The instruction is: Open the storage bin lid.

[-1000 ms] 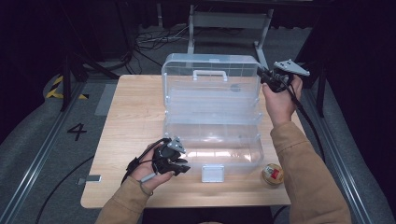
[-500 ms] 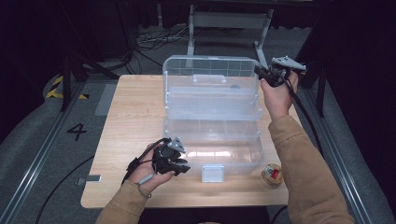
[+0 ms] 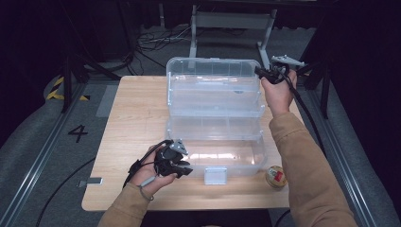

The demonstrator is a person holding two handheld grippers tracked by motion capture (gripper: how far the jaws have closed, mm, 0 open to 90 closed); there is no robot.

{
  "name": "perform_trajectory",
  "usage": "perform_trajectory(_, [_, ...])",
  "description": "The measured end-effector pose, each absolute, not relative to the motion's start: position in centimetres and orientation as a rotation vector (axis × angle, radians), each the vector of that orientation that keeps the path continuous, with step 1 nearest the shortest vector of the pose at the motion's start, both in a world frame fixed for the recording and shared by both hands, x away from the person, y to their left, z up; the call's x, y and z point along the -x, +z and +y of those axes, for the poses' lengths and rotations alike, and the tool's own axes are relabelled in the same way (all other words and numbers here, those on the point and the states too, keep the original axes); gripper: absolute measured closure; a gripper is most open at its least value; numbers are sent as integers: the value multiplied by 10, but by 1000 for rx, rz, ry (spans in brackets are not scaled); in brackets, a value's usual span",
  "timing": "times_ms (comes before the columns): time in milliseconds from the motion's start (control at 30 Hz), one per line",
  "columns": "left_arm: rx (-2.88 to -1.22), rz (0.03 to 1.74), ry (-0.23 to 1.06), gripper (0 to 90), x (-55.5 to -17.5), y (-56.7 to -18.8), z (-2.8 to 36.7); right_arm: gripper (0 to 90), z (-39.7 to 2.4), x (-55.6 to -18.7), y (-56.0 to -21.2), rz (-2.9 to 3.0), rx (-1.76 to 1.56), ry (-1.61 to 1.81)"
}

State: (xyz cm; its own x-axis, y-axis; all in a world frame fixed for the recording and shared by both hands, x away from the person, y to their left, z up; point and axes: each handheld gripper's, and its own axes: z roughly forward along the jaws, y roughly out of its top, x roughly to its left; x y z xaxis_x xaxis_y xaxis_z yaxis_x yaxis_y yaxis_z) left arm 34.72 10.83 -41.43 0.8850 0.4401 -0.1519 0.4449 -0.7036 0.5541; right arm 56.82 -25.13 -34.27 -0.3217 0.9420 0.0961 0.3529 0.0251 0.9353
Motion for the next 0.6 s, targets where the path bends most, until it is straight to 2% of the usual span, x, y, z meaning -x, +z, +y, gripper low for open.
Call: perform_trajectory(600, [-2448,634,-10,723,-347,-414,108,855,-251,-582,-355,1750,-1331,1287])
